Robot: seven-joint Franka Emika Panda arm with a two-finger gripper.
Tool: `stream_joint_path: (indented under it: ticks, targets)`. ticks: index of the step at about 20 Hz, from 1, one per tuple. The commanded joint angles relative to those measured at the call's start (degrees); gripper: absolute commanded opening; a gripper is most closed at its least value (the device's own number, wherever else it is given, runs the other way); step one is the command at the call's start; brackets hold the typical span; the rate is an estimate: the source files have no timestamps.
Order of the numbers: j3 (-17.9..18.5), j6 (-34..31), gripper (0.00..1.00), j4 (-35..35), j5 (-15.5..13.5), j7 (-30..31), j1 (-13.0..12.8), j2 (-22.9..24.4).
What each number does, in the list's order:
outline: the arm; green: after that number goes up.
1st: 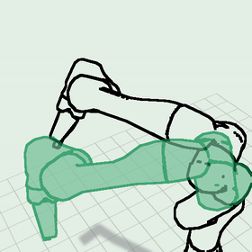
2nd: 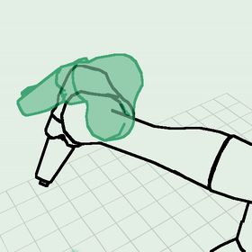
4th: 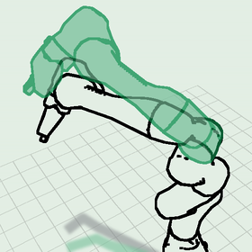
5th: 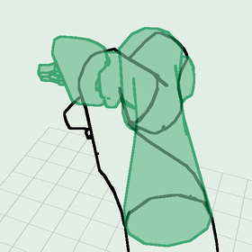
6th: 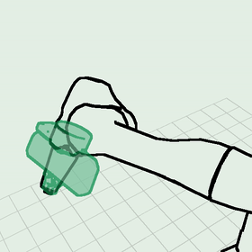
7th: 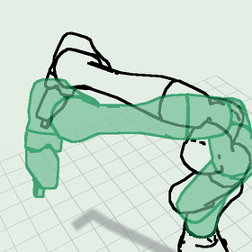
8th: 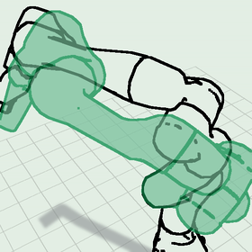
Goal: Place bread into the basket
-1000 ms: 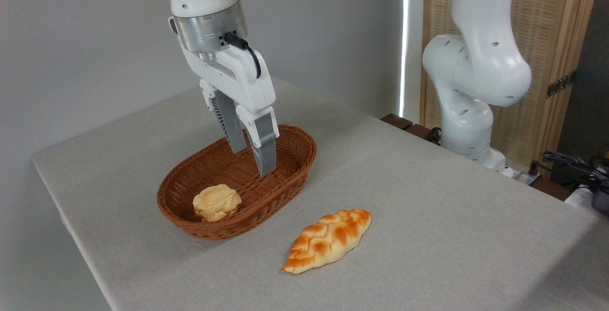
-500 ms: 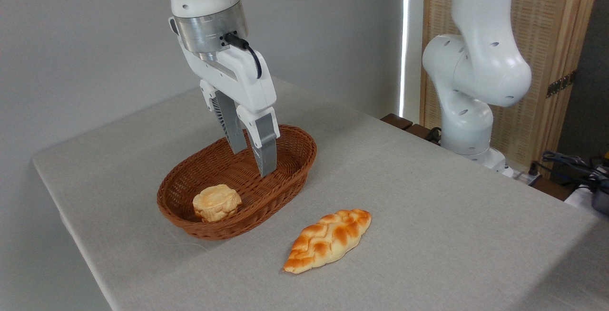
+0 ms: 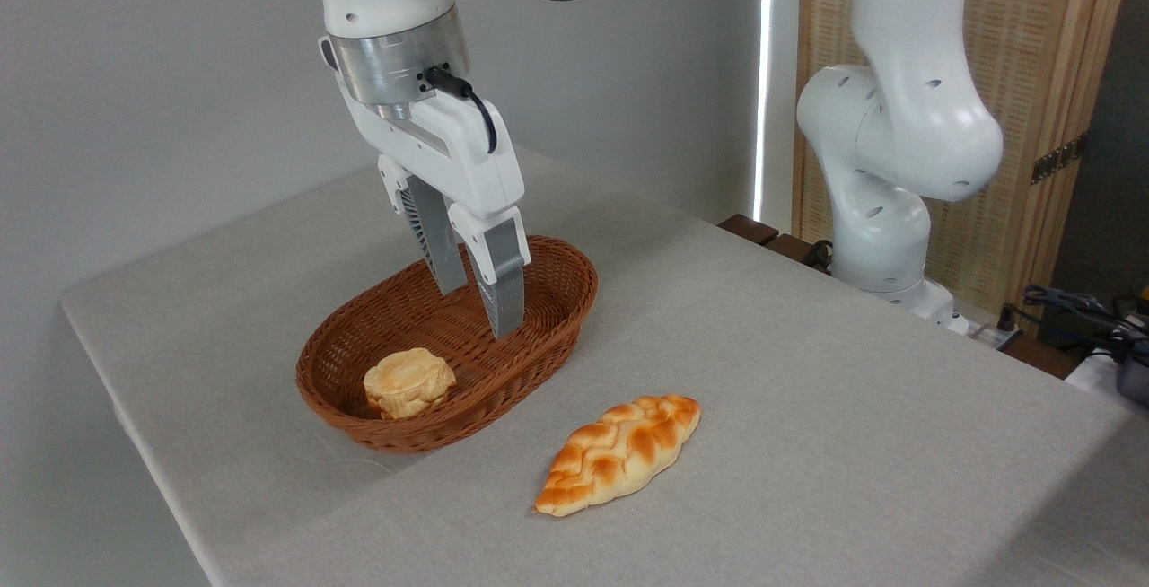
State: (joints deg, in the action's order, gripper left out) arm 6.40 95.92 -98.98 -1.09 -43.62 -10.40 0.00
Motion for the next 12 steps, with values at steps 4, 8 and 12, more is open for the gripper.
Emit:
stream_joint_path:
  ticks: [4, 8, 12]
  targets:
    - [0.36, 1.81, 1.0, 0.8, -0.67, 0.64, 0.03, -0.97]
    - [0.36, 4.1, 1.0, 0.8, -0.75, 0.73, 0.11, -1.32]
    - [0.36, 4.01, 1.0, 0.8, -0.75, 0.73, 0.11, -1.32]
